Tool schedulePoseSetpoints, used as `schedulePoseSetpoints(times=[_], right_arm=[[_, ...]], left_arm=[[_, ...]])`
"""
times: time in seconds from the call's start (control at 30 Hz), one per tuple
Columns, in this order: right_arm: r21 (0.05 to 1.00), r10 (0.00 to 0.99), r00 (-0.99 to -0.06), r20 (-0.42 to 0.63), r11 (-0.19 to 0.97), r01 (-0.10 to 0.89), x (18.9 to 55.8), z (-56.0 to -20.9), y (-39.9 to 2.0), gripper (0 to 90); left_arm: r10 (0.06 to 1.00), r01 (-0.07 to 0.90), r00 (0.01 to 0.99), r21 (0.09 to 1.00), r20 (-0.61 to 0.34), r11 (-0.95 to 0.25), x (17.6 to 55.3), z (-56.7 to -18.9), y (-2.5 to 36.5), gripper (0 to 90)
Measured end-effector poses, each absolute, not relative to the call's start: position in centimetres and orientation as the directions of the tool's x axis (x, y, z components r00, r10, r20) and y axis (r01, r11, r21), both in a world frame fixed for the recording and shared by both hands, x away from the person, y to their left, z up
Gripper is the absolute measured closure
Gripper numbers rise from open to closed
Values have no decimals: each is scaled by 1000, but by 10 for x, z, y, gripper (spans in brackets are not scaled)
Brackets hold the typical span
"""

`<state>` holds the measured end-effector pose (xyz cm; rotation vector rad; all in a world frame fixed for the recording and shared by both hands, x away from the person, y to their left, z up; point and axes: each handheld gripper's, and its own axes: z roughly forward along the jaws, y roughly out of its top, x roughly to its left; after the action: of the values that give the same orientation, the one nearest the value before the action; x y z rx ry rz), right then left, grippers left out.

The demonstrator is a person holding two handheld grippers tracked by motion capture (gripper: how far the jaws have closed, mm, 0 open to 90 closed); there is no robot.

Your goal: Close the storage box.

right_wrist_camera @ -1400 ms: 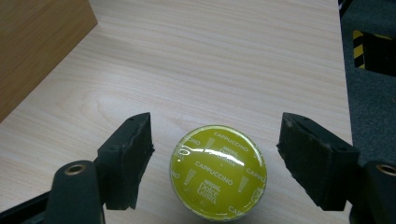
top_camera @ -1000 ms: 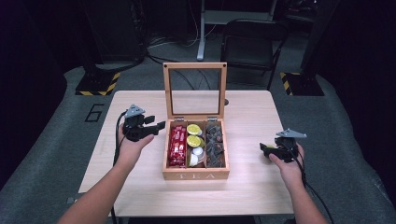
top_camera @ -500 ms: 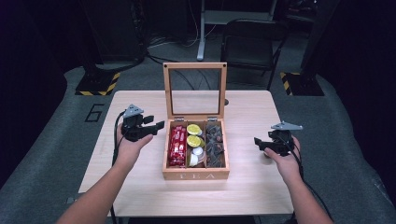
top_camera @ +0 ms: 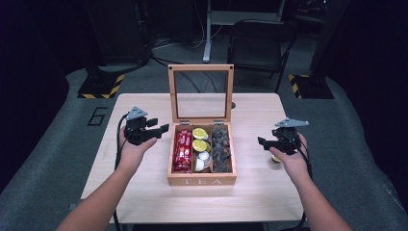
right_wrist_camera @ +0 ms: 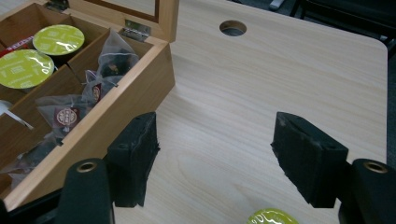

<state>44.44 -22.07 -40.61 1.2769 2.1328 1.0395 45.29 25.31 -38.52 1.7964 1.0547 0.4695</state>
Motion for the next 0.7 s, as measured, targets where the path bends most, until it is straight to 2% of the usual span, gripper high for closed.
schedulePoseSetpoints(times=[0.7], right_arm=[[795,825,-562,-60,380,472,467,-374,-174,315]], left_arm=[[815,447,567,876,-118,-184,455,-379,251,417]])
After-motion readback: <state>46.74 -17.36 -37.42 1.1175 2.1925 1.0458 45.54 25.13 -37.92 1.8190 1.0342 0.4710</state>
